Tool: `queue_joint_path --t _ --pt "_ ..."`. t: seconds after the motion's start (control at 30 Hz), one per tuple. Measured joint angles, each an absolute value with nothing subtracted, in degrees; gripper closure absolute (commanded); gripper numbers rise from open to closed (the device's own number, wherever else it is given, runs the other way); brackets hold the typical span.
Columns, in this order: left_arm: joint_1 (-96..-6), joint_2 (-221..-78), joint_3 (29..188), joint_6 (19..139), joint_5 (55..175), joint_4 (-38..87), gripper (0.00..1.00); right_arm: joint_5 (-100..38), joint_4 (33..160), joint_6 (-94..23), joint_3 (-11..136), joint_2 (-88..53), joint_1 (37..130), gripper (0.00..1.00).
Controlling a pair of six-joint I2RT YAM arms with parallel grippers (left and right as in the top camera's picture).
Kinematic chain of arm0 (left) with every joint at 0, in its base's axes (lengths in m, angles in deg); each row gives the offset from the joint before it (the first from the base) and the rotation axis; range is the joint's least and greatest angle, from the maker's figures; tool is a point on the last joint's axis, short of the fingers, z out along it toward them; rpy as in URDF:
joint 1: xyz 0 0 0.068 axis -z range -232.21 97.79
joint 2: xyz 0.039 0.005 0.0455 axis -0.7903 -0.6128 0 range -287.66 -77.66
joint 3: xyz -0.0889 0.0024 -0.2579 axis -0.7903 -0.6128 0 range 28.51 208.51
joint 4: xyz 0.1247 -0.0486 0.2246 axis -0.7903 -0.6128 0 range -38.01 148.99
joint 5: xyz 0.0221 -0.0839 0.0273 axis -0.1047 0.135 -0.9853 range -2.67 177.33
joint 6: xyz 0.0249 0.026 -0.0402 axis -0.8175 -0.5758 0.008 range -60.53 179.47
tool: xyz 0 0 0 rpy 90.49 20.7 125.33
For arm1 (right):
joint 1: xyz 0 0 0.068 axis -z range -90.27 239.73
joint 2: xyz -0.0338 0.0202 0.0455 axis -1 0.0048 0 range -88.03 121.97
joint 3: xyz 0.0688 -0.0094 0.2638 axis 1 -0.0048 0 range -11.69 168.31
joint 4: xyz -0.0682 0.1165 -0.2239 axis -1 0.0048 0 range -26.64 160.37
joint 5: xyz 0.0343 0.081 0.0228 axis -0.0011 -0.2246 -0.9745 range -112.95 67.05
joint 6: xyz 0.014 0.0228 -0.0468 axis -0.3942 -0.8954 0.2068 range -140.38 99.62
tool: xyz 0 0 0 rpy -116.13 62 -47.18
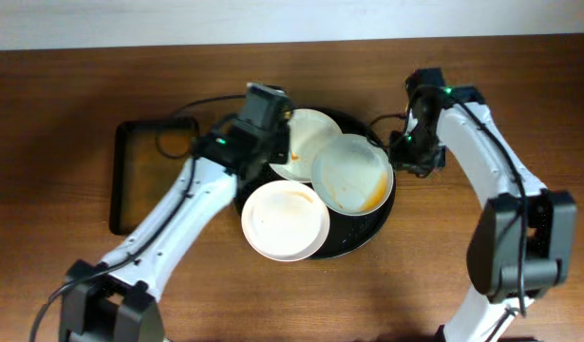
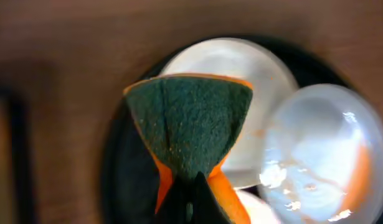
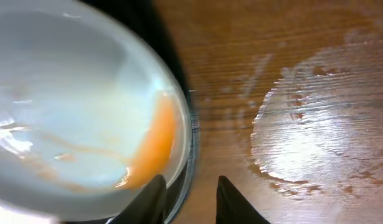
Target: Clean dirty plates on tray and stack at the side
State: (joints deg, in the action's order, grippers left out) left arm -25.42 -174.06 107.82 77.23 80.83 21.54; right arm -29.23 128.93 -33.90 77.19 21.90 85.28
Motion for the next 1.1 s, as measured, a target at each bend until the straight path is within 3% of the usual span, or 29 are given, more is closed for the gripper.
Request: queue_joint_path --t 0.03,0.23,0.43,0.73,1.1 --pt "-26.74 -173.93 107.82 77.21 80.78 19.27 1.00 -32.21 129.82 -33.90 77.59 21.24 85.32 0.61" --pt "-32.51 -173.65 107.82 77.21 80.87 12.45 1.00 -45.01 133.38 -34.73 74.18 21.09 82.68 0.59" --pt "-33.16 -173.65 107.82 77.21 81.07 12.32 1.00 -51.35 126.08 -46.25 61.61 21.07 79.44 0.58" --pt "-33.16 -173.65 107.82 77.21 81.35 11.88 1.00 -53.76 108.29 -63.71 51.66 20.83 78.07 0.63" --pt "-33.16 -173.65 107.82 77.21 81.50 11.86 1.00 -45.98 104.97 -66.73 52.23 19.69 77.56 0.63"
